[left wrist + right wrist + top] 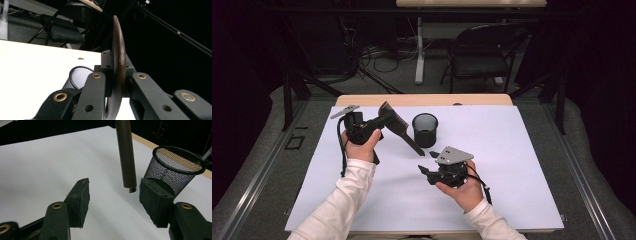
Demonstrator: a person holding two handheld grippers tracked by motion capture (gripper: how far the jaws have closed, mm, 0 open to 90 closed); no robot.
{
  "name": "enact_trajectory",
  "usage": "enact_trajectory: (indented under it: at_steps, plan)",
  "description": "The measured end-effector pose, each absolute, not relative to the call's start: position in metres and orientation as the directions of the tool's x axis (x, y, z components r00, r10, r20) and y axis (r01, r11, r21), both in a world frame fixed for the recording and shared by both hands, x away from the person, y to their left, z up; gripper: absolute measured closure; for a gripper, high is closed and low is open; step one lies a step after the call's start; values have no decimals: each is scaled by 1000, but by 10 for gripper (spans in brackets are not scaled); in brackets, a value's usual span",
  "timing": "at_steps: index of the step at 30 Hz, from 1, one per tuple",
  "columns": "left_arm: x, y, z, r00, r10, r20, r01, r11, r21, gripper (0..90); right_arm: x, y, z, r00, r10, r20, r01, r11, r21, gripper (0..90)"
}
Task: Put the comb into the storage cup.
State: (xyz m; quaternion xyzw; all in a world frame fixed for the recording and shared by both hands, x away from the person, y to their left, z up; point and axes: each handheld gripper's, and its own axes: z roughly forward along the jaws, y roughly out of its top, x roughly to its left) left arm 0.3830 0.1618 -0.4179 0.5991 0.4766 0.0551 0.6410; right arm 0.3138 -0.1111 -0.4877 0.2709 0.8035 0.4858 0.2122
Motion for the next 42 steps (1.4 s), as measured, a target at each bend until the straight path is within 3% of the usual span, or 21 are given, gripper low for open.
enact_trajectory:
  at_steps: [23, 29, 34, 39, 42]
  plan:
    - [393, 157, -387, 550, 664, -506, 461, 263, 847, 858, 317, -122, -478, -768, 640, 28, 302, 323, 897, 229]
    - [397, 158, -381, 547, 674, -496, 450, 263, 853, 858, 315, -122, -477, -785, 619, 24, 291, 335, 896, 151]
    - [401, 158, -378, 538, 678, -500, 449, 272, 851, 858, 315, -119, -478, -784, 620, 18, 294, 347, 891, 139]
    - [404, 158, -375, 534, 681, -502, 441, 282, 852, 859, 314, -117, -478, -790, 613, 4, 289, 367, 884, 0]
    - [405, 158, -373, 533, 684, -498, 437, 282, 854, 859, 314, -116, -477, -789, 614, -2, 283, 366, 887, 0]
